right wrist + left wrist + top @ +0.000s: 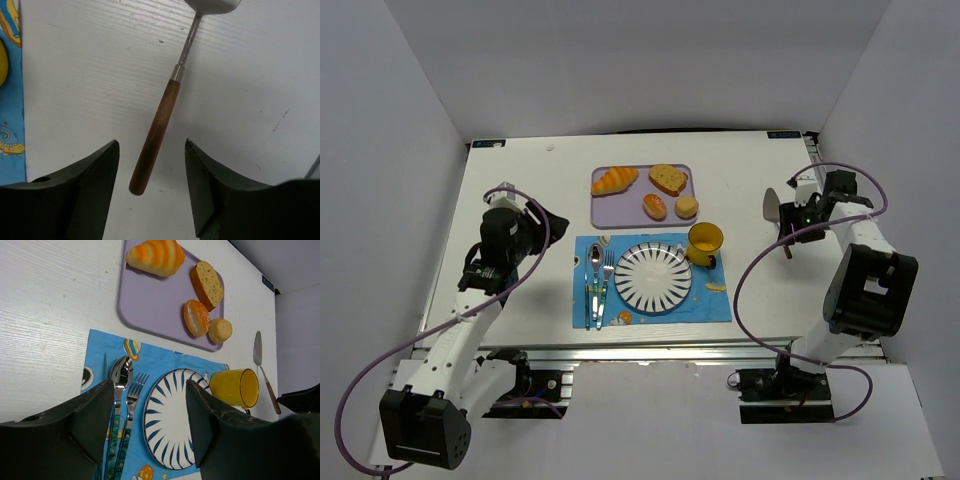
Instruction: Place the bread
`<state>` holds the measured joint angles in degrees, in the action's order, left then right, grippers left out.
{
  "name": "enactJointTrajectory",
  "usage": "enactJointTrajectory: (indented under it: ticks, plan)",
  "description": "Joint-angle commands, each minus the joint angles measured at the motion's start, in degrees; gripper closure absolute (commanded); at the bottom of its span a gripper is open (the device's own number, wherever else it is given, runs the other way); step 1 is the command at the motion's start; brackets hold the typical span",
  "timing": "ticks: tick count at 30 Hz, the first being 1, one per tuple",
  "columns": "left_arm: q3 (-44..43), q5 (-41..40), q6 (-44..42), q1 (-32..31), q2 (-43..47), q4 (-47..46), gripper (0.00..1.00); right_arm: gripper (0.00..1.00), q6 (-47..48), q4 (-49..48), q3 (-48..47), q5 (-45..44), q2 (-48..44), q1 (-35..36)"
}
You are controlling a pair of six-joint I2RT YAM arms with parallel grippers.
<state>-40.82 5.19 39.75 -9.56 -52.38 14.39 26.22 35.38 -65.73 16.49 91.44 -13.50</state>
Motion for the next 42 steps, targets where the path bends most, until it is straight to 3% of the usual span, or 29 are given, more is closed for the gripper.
enactJointTrajectory:
  ticks: [1,9,13,27,42]
  plan:
    - [0.4,1.0,0.2,-0.2,-0.4,-1.6,0.31,0.42,-1.3,-3.6,0.1,0.8,4.3,-0.3]
    - [-0.1,0.4,0.1,-0.2,-1.6,-0.9,0.31,0.48,-7.9,-10.0,1.0,-0.6,7.2,-0.3]
    - [0.6,0.3,0.8,-0.2,-1.4,-1.6,0.31,0.59,-9.6,-13.5,5.1,1.0,6.3,-0.3]
    - [0.1,0.1,0.4,-0.2,-1.8,-0.7,0.32,0.57,-13.3,-24.7,15.8,-3.2,-0.1,-0.3]
    - [0.6,-0.1,0.7,-0.2,-1.2,-0.2,0.31,0.63,-14.1,-29.2,17.0,-4.8,-0.9,-0.2]
